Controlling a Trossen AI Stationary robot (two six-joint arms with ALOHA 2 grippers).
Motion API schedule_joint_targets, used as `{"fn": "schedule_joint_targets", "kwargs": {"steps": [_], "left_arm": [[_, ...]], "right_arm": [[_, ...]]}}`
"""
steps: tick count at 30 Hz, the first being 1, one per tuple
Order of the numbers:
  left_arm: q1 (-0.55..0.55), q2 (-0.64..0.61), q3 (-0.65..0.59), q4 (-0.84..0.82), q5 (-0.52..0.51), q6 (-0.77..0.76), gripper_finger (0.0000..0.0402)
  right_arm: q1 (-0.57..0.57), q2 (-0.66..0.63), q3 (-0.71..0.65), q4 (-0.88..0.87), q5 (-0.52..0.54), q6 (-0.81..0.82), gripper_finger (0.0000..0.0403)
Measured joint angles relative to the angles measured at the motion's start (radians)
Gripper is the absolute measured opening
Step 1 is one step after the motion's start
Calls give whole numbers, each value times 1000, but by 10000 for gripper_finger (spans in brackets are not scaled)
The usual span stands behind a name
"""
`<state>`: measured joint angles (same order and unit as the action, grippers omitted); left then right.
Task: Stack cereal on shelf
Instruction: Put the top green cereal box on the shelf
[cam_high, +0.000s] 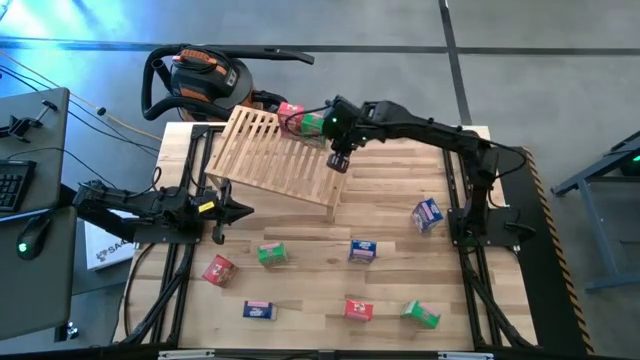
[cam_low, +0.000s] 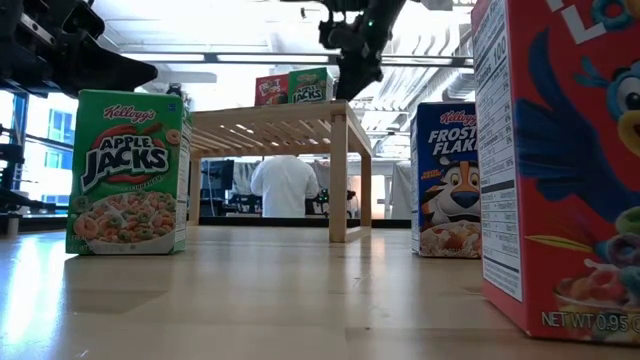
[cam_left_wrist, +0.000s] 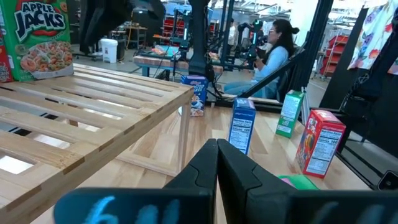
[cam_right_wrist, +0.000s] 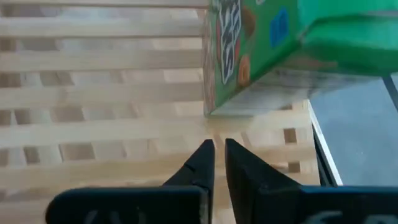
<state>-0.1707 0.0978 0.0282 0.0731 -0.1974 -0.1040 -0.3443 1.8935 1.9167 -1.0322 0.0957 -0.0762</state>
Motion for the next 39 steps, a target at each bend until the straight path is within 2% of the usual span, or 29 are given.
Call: {"fn": "schedule_joint_targets", "kwargs": {"steps": [3,14,27,39], "left_arm": [[0,0,0,0,0,0,0],[0,0,0,-1,0,0,0],[0,0,0,-1,0,-1,0],[0,0,0,-1,0,-6,0]], "right_arm": [[-7,0,-32,86,1,9,3],[-36,-1,-99,241,-13,9,1],[-49,-2,-101,280,-31,5,0],[-48,-1,-101,198,-42,0,0]]}}
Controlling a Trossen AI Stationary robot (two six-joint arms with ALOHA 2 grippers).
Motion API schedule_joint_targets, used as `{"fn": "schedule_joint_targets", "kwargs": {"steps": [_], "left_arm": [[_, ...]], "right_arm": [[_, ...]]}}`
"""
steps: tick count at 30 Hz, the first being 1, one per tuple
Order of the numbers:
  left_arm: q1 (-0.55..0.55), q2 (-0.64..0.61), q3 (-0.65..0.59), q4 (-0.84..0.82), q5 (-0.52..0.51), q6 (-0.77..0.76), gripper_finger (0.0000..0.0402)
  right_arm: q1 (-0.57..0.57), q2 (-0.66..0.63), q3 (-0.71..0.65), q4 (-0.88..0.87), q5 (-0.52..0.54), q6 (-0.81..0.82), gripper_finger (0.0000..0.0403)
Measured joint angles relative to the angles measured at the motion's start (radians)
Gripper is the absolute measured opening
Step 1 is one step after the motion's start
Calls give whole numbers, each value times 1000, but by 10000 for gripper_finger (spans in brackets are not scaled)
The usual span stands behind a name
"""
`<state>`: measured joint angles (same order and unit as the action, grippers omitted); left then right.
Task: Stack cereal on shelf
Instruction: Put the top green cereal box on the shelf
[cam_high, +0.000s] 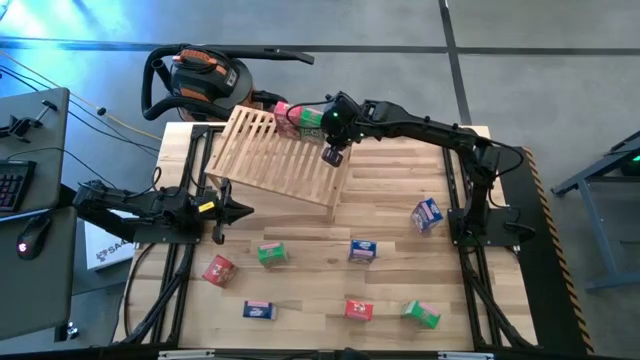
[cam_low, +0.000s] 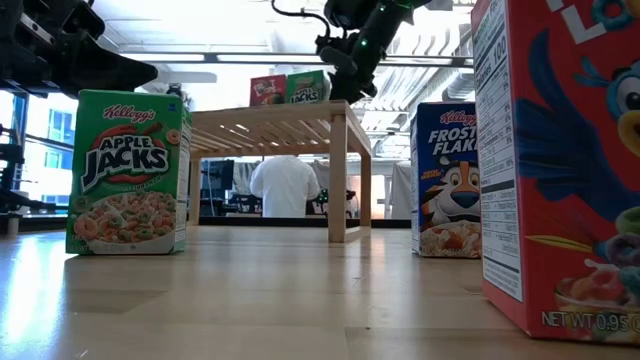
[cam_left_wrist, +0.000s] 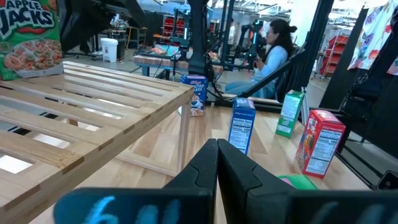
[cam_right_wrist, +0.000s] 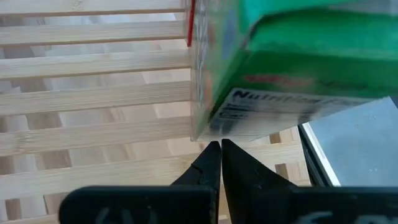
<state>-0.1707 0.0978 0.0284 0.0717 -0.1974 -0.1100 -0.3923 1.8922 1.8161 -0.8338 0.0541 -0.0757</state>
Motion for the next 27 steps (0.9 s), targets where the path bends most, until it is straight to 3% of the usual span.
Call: {"fn": "schedule_joint_targets", "kwargs": {"steps": [27], "left_arm": [[0,0,0,-8,0,-19,0]], "right_arm": [[-22,41,2,109,-38,-61,0]]}}
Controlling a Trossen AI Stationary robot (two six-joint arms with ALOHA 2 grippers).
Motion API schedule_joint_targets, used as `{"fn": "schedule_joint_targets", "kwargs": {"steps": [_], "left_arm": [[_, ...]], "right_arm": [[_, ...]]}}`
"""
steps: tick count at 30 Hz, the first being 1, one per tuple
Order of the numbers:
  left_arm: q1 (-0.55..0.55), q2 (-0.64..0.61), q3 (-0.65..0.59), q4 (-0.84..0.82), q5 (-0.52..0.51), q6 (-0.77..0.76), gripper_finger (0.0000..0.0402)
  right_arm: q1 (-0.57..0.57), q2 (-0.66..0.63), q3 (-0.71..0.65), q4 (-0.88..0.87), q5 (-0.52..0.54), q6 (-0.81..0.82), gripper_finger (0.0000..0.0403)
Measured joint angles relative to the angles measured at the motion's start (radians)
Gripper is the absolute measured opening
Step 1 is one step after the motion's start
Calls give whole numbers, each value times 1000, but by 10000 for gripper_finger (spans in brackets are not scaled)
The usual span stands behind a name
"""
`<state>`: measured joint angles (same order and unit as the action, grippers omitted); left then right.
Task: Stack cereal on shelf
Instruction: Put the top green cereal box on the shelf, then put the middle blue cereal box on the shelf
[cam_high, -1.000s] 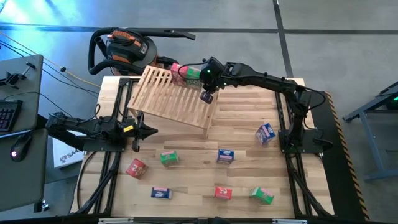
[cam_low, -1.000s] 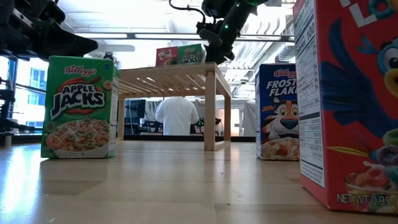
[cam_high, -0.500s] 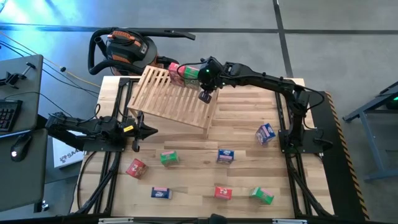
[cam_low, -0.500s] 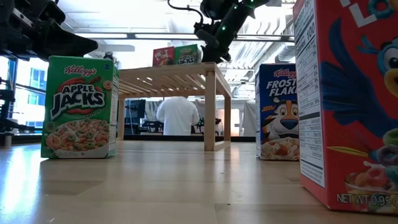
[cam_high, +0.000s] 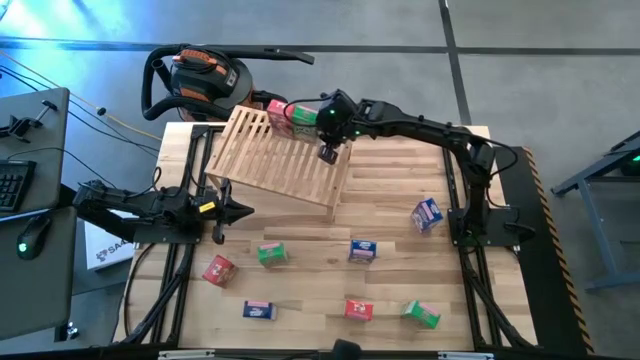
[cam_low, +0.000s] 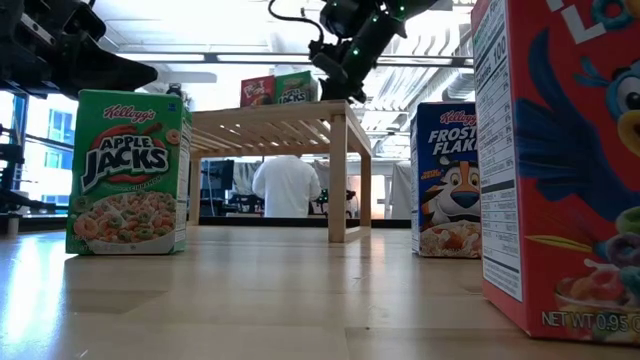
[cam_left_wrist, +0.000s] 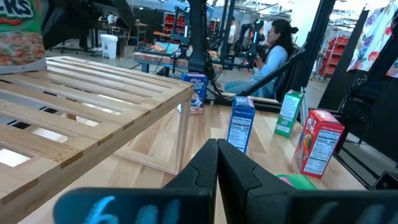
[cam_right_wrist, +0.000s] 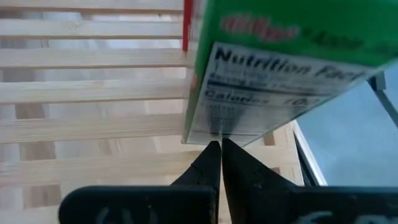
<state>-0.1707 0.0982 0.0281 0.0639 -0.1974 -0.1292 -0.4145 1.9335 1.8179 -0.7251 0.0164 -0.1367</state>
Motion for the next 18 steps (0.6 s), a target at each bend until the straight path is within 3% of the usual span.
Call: {"fn": "schedule_joint_targets", "kwargs": {"steps": [8,18], "left_arm": [[0,0,0,0,0,0,0],[0,0,0,0,0,25,0]], "right_arm": [[1,-10,0,-12,42,-24,0],[123,-150,21,-296,62,-36,0]]}}
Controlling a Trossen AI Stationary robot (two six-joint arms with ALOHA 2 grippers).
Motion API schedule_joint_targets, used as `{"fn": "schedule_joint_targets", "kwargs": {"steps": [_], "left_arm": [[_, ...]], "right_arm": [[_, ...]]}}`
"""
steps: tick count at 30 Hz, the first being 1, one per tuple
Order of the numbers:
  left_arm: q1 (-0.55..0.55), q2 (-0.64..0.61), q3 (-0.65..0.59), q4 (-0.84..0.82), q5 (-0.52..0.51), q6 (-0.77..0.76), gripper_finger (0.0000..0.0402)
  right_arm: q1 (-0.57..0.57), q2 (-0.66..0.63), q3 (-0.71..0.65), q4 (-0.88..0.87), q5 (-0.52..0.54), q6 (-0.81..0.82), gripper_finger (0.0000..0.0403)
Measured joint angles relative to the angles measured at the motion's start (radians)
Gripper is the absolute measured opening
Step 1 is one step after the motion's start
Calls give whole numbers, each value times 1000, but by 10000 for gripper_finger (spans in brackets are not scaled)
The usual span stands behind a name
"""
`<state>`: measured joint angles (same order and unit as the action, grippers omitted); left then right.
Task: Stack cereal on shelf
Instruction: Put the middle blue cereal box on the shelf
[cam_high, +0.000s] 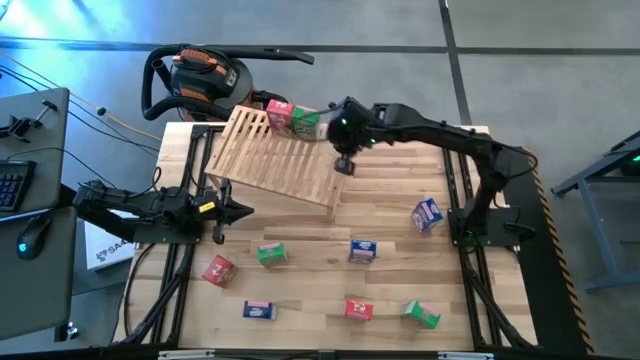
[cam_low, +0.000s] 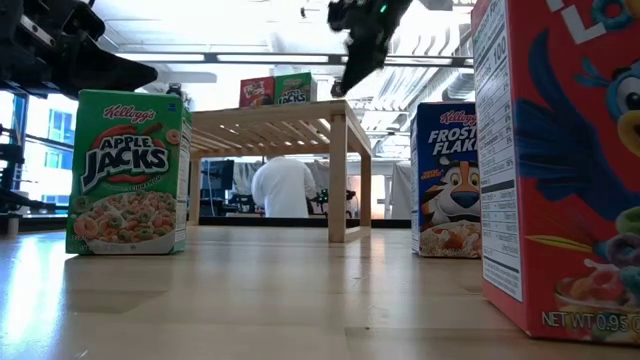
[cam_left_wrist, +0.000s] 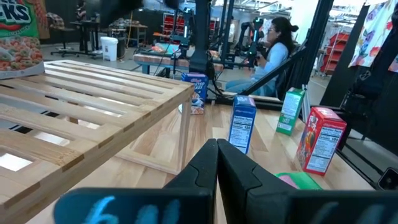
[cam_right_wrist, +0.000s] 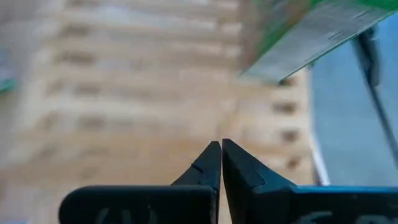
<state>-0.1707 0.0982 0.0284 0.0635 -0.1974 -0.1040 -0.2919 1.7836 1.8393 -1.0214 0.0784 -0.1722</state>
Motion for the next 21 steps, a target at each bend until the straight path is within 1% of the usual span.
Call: {"fn": "schedule_joint_targets", "kwargs": {"steps": [4,7,10,12,14,18,21], "left_arm": [[0,0,0,-2,0,-6,0],[0,0,0,-2,0,3,0],[0,0,0,1,0,9,0],[0,0,0,0,0,8,0],[0,0,0,1,0,-1,0],[0,0,0,0,0,-16,0],[0,0,0,-4,3,-16,0]], "right_arm": [[95,-67,-47,-95,-1,82,0],[174,-119,-151,-88,0,173,3],[262,-162,-261,-70,0,296,20],[323,-184,-316,-58,-3,386,43],[383,-189,-345,-50,-18,463,74],[490,-180,-349,-48,-20,571,151],[552,-168,-349,-50,14,643,214]]}}
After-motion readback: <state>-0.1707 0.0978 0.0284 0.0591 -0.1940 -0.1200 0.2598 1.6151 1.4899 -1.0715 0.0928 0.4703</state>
